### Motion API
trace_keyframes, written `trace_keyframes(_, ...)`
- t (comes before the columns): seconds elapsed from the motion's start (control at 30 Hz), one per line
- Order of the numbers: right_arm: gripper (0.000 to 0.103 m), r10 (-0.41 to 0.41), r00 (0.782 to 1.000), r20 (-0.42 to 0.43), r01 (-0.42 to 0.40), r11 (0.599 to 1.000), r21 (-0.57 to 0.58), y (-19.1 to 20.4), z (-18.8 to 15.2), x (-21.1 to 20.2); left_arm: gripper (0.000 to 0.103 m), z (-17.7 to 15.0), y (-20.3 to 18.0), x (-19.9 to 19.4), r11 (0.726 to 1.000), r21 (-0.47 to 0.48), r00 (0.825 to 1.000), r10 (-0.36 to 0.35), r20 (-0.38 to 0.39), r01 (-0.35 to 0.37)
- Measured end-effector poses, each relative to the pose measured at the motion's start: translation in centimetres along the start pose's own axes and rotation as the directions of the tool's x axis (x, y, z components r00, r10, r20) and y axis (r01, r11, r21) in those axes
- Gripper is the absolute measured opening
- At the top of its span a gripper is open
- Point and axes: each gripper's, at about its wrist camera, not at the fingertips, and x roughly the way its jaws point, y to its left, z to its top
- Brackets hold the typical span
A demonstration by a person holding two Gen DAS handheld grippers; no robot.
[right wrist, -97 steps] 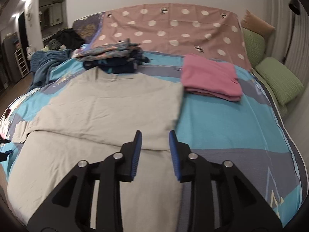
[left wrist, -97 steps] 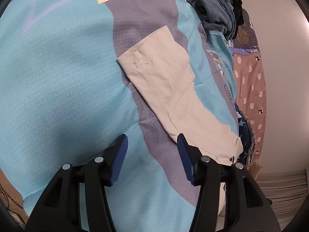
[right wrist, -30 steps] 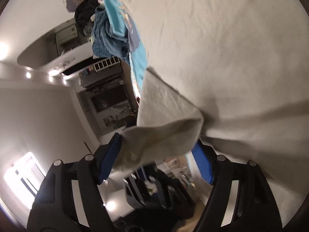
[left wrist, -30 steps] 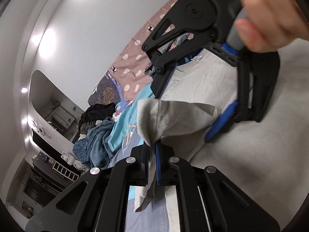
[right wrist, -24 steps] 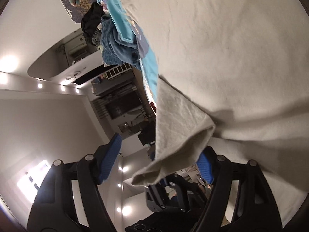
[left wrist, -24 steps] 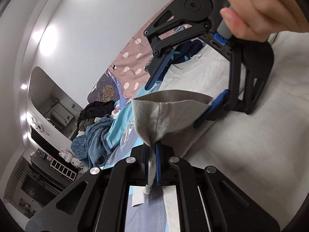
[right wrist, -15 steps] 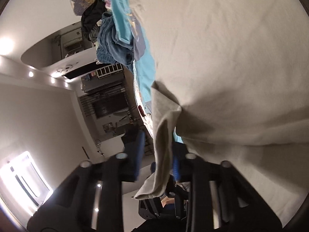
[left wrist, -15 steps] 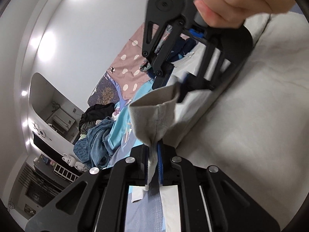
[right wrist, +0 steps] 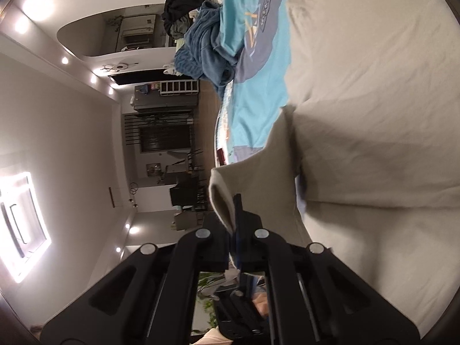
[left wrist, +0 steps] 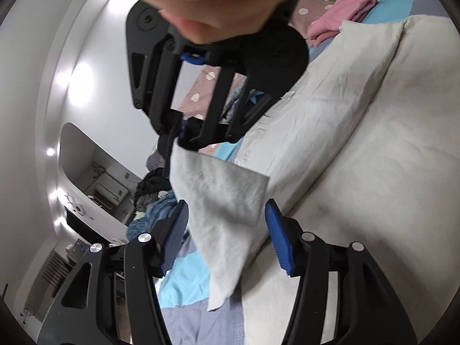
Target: Fold small clothes
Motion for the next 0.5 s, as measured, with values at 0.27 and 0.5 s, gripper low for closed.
trace_keyframes(0.27,0.003,0.014,1.0,-0.014,-0.014,1.0,-0.004,4.4,0.3,1.2,0.072,0.1,0.2,0.7,0.976,-0.037,0.976,0.214,-0.035,-0.215)
trace_keyframes(0.5,0.003,0.058,0.996,-0.074,-0.055,0.998,0.044,4.9,-1.4,3.1,0.078,1.1,1.1,3.0,0.906,-0.044,0.906,0.417,-0.072,-0.42)
